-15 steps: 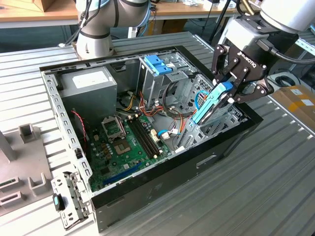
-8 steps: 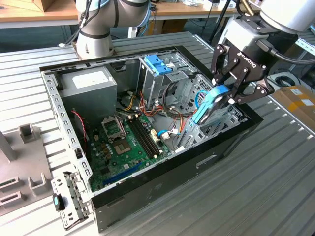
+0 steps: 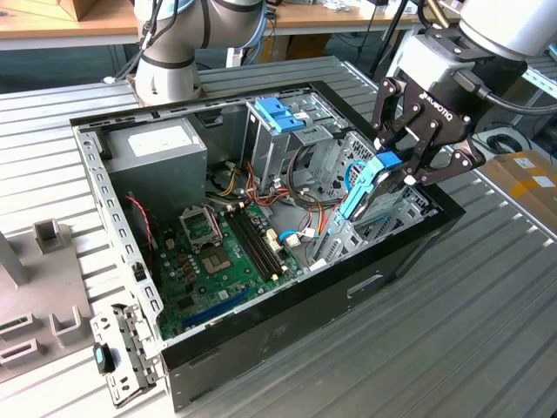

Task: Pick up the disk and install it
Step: 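Insert the disk into the insertion slot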

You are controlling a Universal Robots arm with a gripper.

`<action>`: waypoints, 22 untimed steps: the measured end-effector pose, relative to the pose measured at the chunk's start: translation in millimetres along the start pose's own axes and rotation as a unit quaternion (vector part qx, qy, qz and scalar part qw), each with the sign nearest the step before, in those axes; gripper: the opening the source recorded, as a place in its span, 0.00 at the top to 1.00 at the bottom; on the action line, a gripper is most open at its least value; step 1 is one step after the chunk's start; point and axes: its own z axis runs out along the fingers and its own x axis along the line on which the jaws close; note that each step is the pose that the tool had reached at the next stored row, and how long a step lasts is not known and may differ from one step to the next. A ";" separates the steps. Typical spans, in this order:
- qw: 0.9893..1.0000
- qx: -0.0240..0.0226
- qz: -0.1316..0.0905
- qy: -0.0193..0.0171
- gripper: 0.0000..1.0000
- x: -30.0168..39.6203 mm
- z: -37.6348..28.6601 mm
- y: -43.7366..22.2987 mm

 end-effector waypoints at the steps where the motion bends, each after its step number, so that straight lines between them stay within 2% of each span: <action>1: 1.000 0.000 0.000 0.000 0.54 0.0 0.1 0.0; 3: 1.000 0.000 0.000 0.000 0.42 0.0 0.1 0.0; 8: 1.000 0.000 0.000 0.000 0.42 0.0 -0.6 0.1; 12: 1.000 0.000 0.000 0.000 0.42 -0.6 -7.0 0.3; 22: 1.000 -0.001 0.000 0.000 0.42 -0.9 -7.2 -0.6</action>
